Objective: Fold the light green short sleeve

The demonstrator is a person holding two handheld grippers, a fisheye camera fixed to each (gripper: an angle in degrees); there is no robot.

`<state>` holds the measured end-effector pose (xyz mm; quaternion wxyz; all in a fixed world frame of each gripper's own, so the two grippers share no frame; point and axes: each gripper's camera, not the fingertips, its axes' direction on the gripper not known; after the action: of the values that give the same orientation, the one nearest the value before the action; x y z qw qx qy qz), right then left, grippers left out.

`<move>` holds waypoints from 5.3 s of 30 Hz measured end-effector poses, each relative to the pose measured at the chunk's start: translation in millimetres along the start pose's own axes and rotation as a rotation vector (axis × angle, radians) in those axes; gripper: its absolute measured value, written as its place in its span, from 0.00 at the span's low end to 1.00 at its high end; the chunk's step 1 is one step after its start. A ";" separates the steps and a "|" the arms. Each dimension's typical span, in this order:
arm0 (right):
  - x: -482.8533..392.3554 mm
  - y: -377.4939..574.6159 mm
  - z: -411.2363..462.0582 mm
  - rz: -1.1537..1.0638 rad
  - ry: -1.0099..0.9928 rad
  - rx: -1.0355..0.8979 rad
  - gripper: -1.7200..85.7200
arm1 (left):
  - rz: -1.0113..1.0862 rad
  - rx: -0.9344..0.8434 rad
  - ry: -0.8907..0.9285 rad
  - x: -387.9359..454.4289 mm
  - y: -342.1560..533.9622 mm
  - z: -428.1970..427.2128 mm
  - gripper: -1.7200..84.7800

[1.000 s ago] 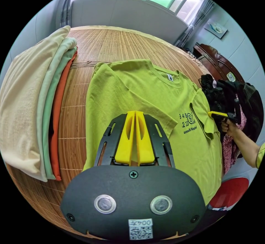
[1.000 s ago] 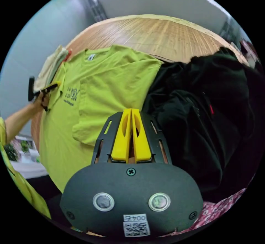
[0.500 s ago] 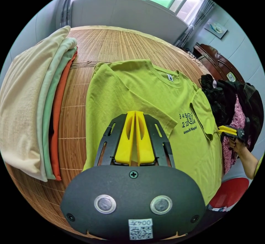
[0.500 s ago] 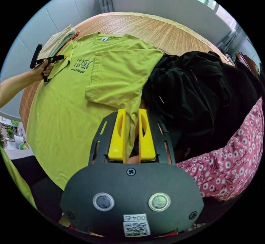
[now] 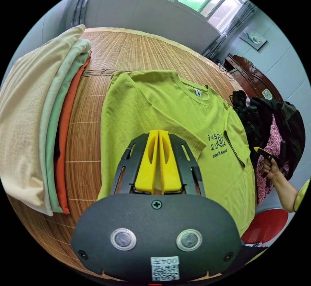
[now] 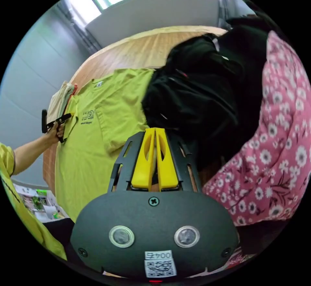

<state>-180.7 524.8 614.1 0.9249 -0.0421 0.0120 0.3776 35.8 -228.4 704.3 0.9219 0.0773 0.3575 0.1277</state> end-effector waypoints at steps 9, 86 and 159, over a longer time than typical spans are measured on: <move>-42.1 -43.7 26.6 -0.075 -0.014 -0.041 0.04 | 0.016 -0.021 -0.031 -2.8 21.2 -19.2 0.03; -187.4 273.4 45.2 0.177 -0.384 -0.513 0.11 | -0.172 -0.406 -0.133 -63.9 589.4 -346.6 0.04; -616.3 302.9 6.4 -0.881 0.296 -0.091 0.01 | -0.437 -0.527 0.587 -138.5 598.7 -161.0 0.17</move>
<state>-833.0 310.9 632.9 0.9827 -0.1372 0.1082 -0.0611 -280.0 311.6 814.8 0.7750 -0.2771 0.5670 0.0332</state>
